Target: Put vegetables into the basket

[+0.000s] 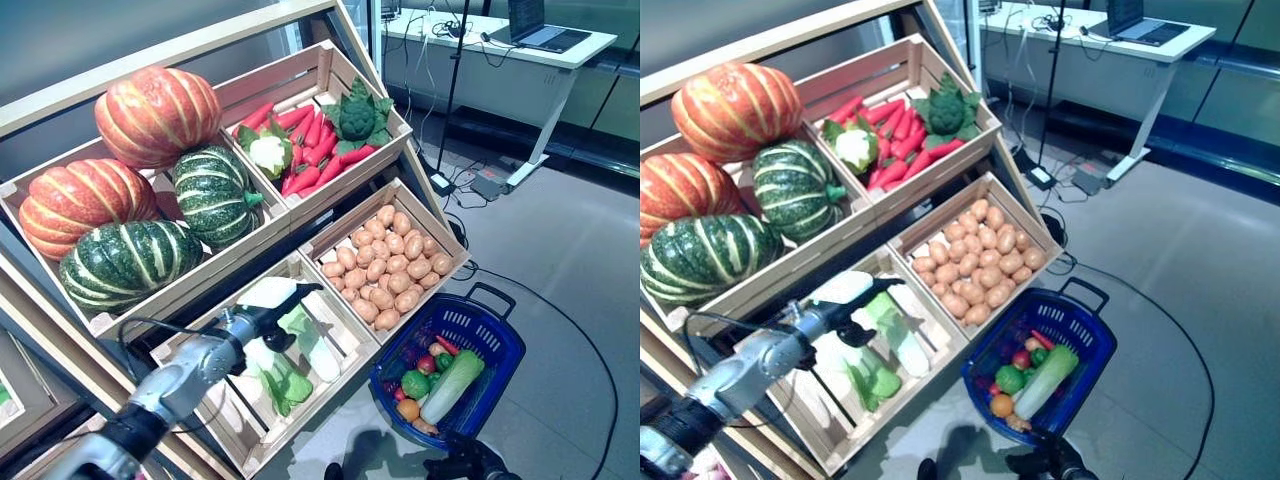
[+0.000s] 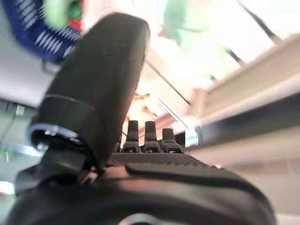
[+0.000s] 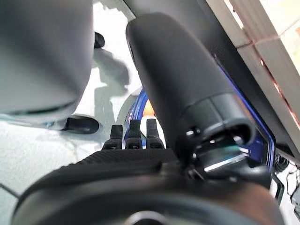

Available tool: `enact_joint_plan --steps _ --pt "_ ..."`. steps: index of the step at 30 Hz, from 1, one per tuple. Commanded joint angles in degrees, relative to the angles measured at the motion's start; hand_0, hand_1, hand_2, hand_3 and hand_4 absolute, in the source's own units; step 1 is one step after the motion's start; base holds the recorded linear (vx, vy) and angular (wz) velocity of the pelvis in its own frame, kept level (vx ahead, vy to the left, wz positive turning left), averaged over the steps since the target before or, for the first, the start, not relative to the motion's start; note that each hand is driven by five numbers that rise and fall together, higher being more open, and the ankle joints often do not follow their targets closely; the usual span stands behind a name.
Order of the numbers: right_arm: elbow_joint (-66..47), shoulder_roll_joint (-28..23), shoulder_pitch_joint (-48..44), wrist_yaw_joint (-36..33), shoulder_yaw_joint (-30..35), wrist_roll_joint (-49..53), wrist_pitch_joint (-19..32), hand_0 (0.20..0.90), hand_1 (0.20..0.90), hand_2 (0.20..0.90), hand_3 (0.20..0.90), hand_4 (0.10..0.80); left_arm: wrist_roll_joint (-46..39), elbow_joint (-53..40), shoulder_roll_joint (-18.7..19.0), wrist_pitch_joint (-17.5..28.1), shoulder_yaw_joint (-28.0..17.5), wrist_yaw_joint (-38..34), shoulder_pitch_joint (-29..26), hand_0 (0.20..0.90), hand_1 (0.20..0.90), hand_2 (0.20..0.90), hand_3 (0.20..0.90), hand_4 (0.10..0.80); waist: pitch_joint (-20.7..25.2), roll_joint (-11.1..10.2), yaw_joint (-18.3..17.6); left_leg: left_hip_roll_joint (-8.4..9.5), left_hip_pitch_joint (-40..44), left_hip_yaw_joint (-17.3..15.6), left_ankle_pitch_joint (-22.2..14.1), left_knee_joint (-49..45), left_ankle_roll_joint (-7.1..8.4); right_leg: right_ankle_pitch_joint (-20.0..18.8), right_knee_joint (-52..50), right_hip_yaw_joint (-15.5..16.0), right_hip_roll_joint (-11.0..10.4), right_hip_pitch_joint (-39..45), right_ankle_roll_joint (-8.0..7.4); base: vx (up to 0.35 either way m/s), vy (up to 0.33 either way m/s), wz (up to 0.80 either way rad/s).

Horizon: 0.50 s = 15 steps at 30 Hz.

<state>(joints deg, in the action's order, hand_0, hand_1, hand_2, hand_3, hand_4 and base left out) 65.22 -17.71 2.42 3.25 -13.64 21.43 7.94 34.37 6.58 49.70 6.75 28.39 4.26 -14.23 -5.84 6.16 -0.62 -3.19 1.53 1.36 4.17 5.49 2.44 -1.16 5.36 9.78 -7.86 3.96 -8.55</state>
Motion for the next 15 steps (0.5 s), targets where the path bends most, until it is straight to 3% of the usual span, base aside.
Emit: enact_joint_plan --steps 1,6,15 --pt "-0.7 0.04 -2.34 0.1 1.18 3.95 5.57 0.9 0.9 0.9 0.9 0.8 7.92 -4.17 6.69 1.4 -1.59 2.59 -8.7 0.9 0.9 0.9 0.9 0.8 -0.52 -2.51 0.46 0.2 0.64 -1.28 -4.15 -0.49 0.13 -1.0 -0.36 -1.59 -2.51 -0.53 0.3 0.077 0.0 0.09" --pt "-0.83 -0.65 -1.94 0.79 1.42 4.15 5.74 0.9 0.9 0.9 0.9 0.8 12.06 -6.25 10.49 -0.32 0.4 8.66 -10.15 0.9 0.9 0.9 0.9 0.8 -0.79 -2.21 0.06 0.19 0.18 -1.49 -3.89 -0.49 0.38 -1.03 -0.36 -1.41 -2.36 -0.94 0.17 0.051 -0.006 0.03" --pt "-0.68 -2.18 -3.66 1.27 1.18 6.11 6.11 0.9 0.9 0.9 0.9 0.8 14.57 -0.44 10.44 -3.74 3.69 3.68 -15.89 0.9 0.9 0.9 0.9 0.8 -3.02 -2.86 0.08 -0.42 -1.58 -0.91 -3.27 -0.49 0.66 -0.97 -0.98 -0.47 -1.5 -2.59 0.76 -0.019 -0.035 0.12"
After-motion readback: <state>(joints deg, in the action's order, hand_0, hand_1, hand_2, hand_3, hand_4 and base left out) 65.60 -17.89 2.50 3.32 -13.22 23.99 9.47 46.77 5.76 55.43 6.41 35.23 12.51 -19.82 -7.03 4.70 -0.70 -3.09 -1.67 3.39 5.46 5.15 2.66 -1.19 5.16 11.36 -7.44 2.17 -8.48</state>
